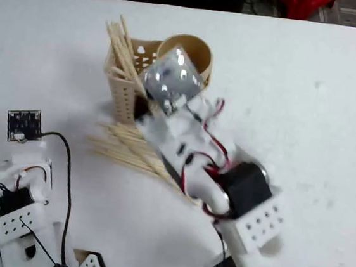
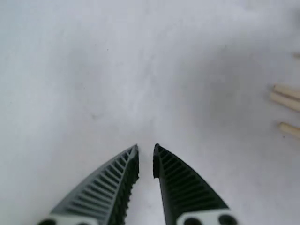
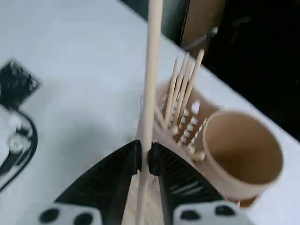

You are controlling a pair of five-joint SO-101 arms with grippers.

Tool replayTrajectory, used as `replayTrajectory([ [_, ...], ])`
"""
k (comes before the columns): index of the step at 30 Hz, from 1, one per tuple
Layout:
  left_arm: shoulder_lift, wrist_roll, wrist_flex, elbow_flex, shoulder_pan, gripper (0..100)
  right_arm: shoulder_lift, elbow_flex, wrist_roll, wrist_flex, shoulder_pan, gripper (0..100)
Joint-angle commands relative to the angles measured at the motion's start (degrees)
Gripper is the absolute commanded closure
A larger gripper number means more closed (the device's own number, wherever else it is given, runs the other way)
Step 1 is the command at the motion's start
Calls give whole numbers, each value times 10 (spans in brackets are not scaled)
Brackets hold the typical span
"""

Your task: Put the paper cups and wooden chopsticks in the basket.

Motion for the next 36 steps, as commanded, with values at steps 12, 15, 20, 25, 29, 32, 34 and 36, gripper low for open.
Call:
replayTrajectory([
  [12, -7, -4, -38, 14, 7, 924, 228, -112, 37, -404, 8, 981],
  [15, -7, -4, -38, 14, 7, 924, 240, -102, 37, -393, 15, 979],
  [20, -7, -4, -38, 14, 7, 924, 222, -70, -3, -361, 25, 837],
  [25, -7, -4, -38, 14, 7, 924, 186, -62, -19, -285, 24, 807],
  [29, -7, -4, -38, 14, 7, 924, 132, -61, -24, -187, 25, 878],
  [32, -7, -4, -38, 14, 7, 924, 73, -60, -19, -45, 24, 930],
  [34, -7, -4, -38, 14, 7, 924, 44, -58, -18, 34, 20, 945],
  [36, -7, -4, -38, 14, 7, 924, 36, -47, -1, 88, 6, 946],
])
